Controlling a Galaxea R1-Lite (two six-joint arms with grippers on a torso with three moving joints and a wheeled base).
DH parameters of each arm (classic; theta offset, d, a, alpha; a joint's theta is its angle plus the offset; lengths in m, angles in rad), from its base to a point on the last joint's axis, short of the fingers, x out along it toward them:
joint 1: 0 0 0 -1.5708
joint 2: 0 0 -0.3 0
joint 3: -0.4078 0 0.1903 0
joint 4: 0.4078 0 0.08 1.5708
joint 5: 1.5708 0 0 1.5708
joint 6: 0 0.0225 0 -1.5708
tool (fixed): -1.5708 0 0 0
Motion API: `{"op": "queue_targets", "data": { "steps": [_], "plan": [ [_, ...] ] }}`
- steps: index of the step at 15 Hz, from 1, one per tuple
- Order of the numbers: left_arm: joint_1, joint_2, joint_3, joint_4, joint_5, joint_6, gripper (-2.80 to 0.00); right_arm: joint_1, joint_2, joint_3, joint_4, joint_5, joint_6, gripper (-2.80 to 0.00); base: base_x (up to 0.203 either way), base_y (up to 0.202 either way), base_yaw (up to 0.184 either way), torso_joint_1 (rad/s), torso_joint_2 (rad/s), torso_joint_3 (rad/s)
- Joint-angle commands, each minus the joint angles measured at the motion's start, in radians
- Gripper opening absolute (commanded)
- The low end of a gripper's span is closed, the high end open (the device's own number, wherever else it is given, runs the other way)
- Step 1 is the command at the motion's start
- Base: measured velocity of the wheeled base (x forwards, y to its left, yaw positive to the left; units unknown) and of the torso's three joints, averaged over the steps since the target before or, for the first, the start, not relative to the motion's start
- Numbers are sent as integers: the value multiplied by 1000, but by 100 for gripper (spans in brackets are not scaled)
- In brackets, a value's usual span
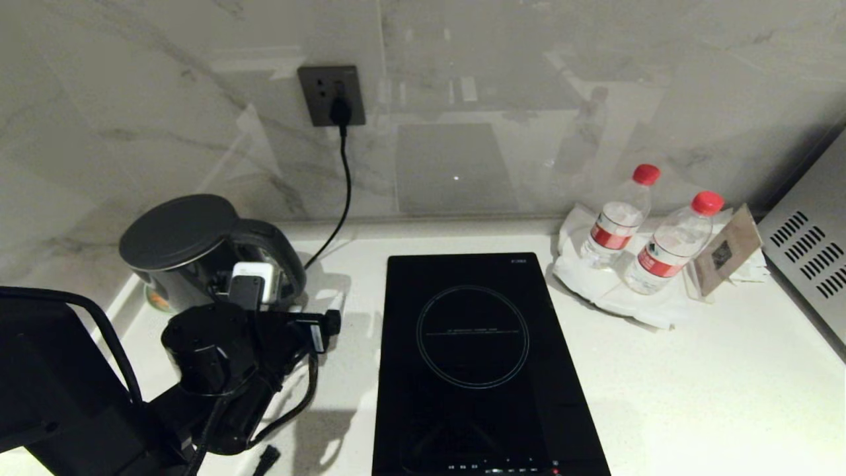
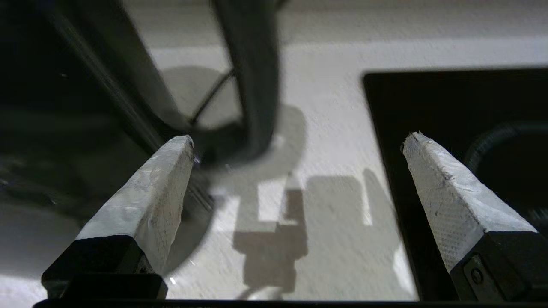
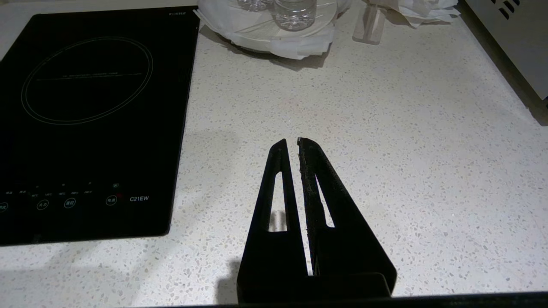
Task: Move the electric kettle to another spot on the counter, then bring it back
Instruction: Pick up the kettle
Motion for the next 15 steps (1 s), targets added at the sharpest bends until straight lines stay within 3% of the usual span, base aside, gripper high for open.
{"op": "queue_targets", "data": {
  "steps": [1,5,8,15],
  "plan": [
    [43,7,-35,-9,1,1,0,0,0,0,0,0,0,-280,0,0,0,0,0,0],
    [76,-3,-92,-9,-1,14,0,0,0,0,0,0,0,-280,0,0,0,0,0,0],
    [73,-36,-135,58,-6,13,0,1,0,0,0,0,0,-280,0,0,0,0,0,0],
    [63,-77,-63,64,-9,9,0,0,0,0,0,0,0,-280,0,0,0,0,0,0]
  ]
}}
